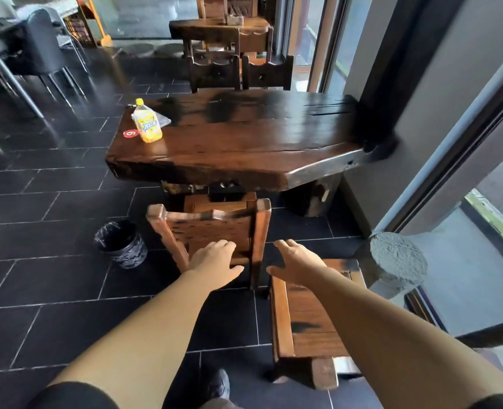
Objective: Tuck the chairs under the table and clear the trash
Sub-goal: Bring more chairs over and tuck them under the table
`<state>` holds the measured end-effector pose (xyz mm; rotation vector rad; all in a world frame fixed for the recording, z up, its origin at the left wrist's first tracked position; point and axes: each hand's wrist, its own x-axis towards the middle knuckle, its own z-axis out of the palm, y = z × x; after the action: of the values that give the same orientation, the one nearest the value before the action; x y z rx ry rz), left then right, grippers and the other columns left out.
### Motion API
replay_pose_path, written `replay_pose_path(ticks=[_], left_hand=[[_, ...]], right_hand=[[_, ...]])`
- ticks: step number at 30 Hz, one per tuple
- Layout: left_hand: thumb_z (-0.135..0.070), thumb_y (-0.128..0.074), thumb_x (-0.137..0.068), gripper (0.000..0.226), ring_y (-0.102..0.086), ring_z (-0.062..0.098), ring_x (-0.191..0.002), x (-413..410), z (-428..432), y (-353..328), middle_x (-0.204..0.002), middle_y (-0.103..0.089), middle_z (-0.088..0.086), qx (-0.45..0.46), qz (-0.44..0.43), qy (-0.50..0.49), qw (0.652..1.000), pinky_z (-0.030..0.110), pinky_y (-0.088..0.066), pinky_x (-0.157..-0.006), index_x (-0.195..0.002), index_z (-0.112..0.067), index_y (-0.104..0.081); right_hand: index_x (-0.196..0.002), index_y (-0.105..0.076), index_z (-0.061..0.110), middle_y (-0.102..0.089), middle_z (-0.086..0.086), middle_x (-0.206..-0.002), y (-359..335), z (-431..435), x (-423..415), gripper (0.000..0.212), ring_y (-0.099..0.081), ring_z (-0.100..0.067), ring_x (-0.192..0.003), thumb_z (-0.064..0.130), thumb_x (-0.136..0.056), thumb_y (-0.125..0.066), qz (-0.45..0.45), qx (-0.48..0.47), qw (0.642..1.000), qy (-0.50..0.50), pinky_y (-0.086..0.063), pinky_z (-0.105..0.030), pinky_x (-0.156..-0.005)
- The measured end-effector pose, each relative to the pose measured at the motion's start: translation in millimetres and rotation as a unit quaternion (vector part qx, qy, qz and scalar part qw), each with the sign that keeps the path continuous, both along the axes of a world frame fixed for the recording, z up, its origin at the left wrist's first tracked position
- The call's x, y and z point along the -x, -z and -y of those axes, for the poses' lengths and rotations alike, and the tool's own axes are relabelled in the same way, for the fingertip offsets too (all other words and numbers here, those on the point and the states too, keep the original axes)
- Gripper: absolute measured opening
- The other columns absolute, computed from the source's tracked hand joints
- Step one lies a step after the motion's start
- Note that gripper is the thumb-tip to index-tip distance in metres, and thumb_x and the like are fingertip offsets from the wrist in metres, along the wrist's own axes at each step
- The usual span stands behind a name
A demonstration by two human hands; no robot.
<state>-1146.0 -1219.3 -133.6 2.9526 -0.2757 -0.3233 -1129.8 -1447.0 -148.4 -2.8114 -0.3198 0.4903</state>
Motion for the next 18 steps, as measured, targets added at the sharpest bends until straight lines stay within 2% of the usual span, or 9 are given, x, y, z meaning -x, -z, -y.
replay_pose_path(ticks=[3,9,13,18], left_hand=[[-0.055,-0.056,-0.091,0.06,-0.05,0.02,-0.126,24.3,54.6,2.0,-0.14,-0.051,-0.005,0.013,0.004,-0.017,1.0,0.039,-0.047,-0.096,-0.142,-0.024,-0.043],[-0.057,-0.057,-0.089,0.063,-0.05,0.021,-0.127,77.3,146.0,8.2,-0.141,-0.052,-0.003,0.03,0.008,-0.037,0.999,0.041,-0.045,-0.099,-0.141,-0.024,-0.044],[-0.059,-0.055,-0.089,0.066,-0.046,0.021,-0.132,109.5,192.9,9.3,-0.145,-0.049,-0.004,0.023,-0.002,-0.039,0.999,0.043,-0.042,-0.101,-0.143,-0.024,-0.041],[-0.058,-0.055,-0.089,0.067,-0.048,0.022,-0.129,134.6,233.3,17.7,-0.143,-0.05,-0.003,0.028,-0.007,-0.025,0.999,0.042,-0.045,-0.102,-0.143,-0.023,-0.041]], right_hand=[[-0.144,-0.038,0.021,-0.048,-0.004,-0.142,6.4,59.4,18.3,0.076,-0.052,-0.029,-0.128,0.06,-0.084,-0.061,-0.003,0.005,1.0,-0.008,-0.051,-0.044,-0.095],[-0.143,-0.038,0.019,-0.052,-0.008,-0.136,11.8,171.8,60.7,0.071,-0.055,-0.033,-0.123,0.055,-0.087,-0.064,0.003,0.016,1.0,-0.018,-0.049,-0.041,-0.09],[-0.148,-0.034,0.019,-0.047,-0.008,-0.146,10.9,223.6,88.8,0.077,-0.054,-0.032,-0.127,0.057,-0.088,-0.062,0.002,0.021,0.999,-0.027,-0.051,-0.043,-0.096],[-0.147,-0.034,0.017,-0.046,-0.01,-0.146,24.6,266.3,115.6,0.075,-0.052,-0.031,-0.128,0.056,-0.089,-0.061,-0.02,0.023,0.999,-0.021,-0.049,-0.043,-0.098]])
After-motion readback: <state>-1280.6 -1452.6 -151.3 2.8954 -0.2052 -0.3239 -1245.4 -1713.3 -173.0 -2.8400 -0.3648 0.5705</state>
